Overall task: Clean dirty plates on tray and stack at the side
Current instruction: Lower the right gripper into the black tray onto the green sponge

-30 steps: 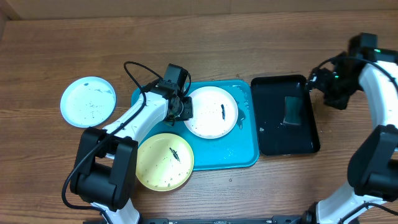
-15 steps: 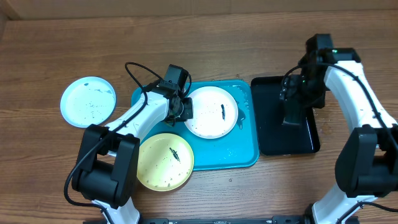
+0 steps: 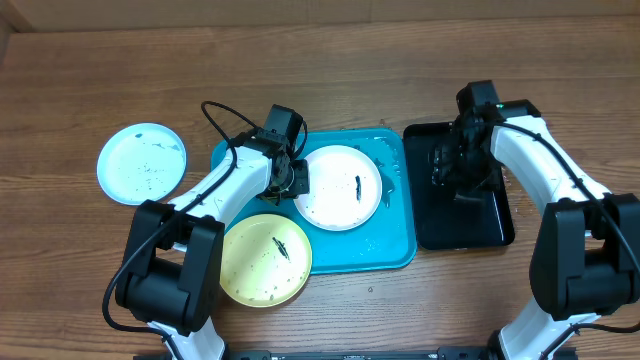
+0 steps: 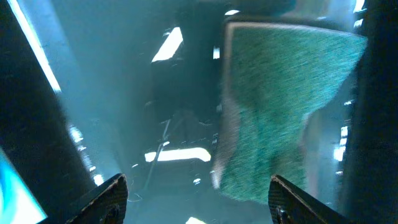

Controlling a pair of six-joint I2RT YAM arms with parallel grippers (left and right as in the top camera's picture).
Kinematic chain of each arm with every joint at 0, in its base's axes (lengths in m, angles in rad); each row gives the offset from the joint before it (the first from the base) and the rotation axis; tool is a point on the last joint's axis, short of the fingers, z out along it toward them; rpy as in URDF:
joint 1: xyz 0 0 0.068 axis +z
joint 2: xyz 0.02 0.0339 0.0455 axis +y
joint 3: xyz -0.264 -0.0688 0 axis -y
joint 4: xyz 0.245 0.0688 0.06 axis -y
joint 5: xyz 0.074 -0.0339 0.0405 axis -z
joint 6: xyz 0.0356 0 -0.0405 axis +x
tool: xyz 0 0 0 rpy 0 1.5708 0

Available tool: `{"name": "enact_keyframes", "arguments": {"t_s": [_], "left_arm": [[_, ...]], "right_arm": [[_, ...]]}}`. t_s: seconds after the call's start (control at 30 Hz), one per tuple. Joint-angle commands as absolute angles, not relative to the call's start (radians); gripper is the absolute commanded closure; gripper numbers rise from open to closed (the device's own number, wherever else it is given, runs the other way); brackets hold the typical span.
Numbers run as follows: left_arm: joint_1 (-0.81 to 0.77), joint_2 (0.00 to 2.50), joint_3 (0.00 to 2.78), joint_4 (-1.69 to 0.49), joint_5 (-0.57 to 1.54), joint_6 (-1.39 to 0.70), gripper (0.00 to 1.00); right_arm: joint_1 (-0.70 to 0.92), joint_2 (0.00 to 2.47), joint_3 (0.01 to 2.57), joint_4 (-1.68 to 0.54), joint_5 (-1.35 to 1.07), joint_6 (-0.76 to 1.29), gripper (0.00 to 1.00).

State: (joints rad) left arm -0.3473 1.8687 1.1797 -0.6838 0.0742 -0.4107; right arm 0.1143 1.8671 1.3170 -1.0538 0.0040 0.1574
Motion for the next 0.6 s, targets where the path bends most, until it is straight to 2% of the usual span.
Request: {"name": "enact_keyframes", "arguments": {"t_s": [0.0,0.27,0.57], "left_arm": [[-0.353,1.885,1.19,-0.691,0.071,-0.389,0.96],[-0.353,1.885,1.19,-0.691,0.071,-0.389,0.96],[-0.353,1.885,1.19,-0.691,0.071,-0.389,0.96]], "right_arm": [[0.114,1.844,1.309,-1.023,0.099,0.157,0.27],[0.111,1.844,1.308,-0.979,0.135,0.161,0.27],[0.111,1.844,1.221,-0.89,0.212,0.21,0.32]]}}
